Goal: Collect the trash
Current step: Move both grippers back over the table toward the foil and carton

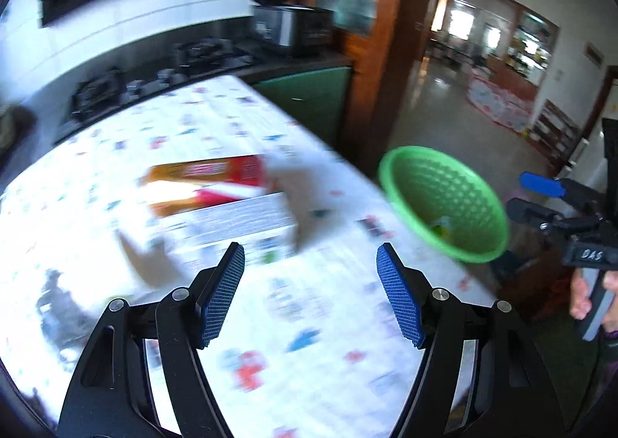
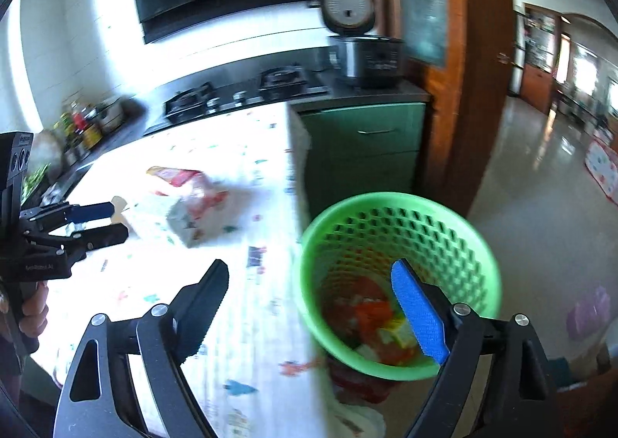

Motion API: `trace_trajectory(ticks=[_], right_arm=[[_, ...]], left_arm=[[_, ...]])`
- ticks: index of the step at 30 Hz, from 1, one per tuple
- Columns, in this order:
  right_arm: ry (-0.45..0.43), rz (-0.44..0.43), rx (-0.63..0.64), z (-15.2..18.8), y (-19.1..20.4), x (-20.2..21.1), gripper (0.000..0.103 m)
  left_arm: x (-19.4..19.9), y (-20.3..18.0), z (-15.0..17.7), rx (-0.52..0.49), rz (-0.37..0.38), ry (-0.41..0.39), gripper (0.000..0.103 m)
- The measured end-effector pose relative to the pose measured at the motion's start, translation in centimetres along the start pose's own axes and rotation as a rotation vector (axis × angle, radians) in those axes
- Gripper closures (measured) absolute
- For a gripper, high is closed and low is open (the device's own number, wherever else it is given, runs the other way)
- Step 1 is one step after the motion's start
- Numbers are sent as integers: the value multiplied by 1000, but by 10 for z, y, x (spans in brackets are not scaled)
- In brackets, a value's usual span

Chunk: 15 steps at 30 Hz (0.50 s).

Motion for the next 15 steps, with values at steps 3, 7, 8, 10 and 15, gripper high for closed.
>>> trace_trajectory(ticks=[3,7,8,10,15], right_arm=[[13,-24,45,-1,25,-6,19],[35,-57,103,-2,58,-17,17],[40,-64,114,-3,64,-19,16],[53,-77,148,-3,81,-25,16],[80,-106,218,-5,116,-37,16]], left_arm=[[18,36,15,25,-79,-5,33],[41,87,39,83,-173,-7,30],[46,101,45,98,-201,-6,27],[52,126,57,125,-248,4,26],[54,182,89,202,-322,65,25]])
Point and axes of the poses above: each gripper's, at about its wrist camera, not at the fingertips, and x roughly against the way its jaws point, y to its left, z to its underside, the point moved 3 cm from there along -x, roughly the way its jaws point, and after that the axes turned 8 degrees about -x, right-handed, at the moved point
